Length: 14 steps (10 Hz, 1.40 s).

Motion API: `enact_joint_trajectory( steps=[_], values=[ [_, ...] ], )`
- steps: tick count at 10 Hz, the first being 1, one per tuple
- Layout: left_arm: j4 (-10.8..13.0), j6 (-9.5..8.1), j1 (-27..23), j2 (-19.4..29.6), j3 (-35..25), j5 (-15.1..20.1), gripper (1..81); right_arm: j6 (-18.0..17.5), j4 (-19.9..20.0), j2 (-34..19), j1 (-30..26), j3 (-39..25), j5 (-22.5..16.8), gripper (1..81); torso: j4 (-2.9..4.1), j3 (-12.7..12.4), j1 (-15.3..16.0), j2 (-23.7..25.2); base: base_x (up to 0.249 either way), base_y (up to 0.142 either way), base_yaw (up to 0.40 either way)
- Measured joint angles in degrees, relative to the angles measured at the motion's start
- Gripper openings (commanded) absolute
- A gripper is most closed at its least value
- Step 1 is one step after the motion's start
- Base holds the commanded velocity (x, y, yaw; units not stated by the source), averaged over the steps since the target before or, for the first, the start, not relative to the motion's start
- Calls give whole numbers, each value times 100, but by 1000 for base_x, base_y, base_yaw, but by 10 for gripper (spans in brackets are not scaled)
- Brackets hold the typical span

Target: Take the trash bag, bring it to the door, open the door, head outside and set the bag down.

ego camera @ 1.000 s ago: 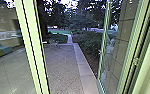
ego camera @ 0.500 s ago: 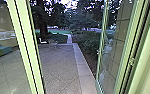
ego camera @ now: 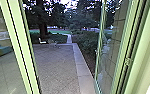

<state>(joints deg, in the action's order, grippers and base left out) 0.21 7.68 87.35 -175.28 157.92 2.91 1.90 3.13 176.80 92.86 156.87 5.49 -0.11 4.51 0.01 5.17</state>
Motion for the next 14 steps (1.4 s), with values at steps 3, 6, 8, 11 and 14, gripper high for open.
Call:
enact_joint_trajectory(
  steps=[3,6,8,11,14],
  values=[
    [-2,4,2,-13,-1,-11,10,-1,0,2,0,2,-12,811,0,0,0,-2,0,0,0],
    [-2,4,0,-13,0,-11,10,-1,0,5,0,2,-12,811,0,0,0,0,0,0,0],
    [-2,4,2,-9,0,-11,10,-1,0,5,0,2,-12,811,0,0,0,0,0,0,0],
    [-2,4,46,-9,0,0,10,-26,4,22,39,2,-15,811,0,-2,-10,4,47,0,0],
    [-2,4,-33,-6,0,-13,10,-4,0,33,0,2,-37,811,0,0,0,4,89,0,0]
  ],
)
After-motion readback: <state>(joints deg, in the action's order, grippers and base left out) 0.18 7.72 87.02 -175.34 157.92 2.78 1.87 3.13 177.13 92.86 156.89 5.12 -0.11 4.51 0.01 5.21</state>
